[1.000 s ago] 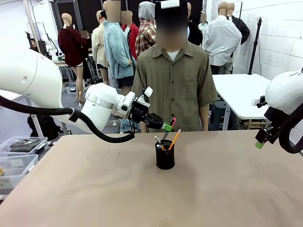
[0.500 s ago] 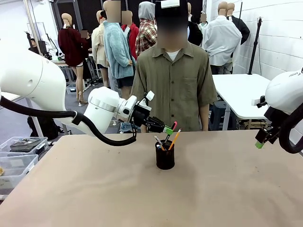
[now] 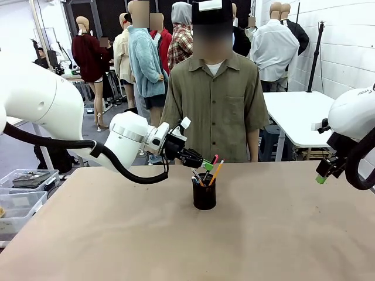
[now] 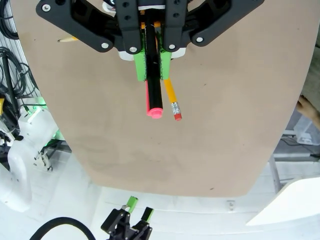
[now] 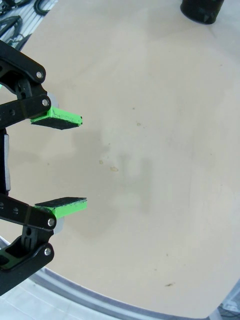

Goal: Place the pens into the pen holder.
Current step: Pick up a writing instrument from the table and place it into the Pen holder.

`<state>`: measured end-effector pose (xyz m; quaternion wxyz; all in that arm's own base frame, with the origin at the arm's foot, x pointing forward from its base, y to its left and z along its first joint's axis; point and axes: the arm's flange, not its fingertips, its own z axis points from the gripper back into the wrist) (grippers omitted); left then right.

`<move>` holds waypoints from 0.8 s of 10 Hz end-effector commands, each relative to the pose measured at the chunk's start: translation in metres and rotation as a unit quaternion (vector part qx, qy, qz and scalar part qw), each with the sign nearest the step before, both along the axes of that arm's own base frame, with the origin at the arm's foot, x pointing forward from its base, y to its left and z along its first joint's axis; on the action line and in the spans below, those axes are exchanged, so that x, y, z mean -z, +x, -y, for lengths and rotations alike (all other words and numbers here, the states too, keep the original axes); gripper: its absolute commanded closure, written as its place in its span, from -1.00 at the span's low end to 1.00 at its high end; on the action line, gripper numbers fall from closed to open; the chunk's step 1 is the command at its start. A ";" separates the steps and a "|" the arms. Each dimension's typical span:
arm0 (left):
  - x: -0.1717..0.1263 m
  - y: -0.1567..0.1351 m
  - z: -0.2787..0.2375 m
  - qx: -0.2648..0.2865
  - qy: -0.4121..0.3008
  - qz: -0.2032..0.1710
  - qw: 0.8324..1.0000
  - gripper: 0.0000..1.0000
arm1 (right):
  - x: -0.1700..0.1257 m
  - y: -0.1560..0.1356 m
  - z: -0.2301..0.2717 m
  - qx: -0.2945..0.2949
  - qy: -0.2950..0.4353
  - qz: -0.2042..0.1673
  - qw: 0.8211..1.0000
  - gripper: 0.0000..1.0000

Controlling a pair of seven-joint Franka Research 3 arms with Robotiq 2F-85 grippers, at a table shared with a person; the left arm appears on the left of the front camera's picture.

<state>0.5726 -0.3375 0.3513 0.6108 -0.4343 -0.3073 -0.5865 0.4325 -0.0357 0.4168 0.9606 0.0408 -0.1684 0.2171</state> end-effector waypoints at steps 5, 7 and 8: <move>-0.028 -0.019 -0.022 -0.014 -0.028 0.029 0.999 -0.57 | 0.004 -0.002 -0.001 0.002 -0.012 0.006 1.000 -0.37; -0.061 -0.030 -0.044 -0.038 -0.017 0.037 0.998 -0.57 | 0.004 -0.002 -0.001 0.002 -0.012 0.006 1.000 -0.37; -0.076 -0.030 -0.057 -0.055 0.012 0.018 0.998 -0.57 | 0.004 -0.002 -0.001 0.002 -0.012 0.006 1.000 -0.37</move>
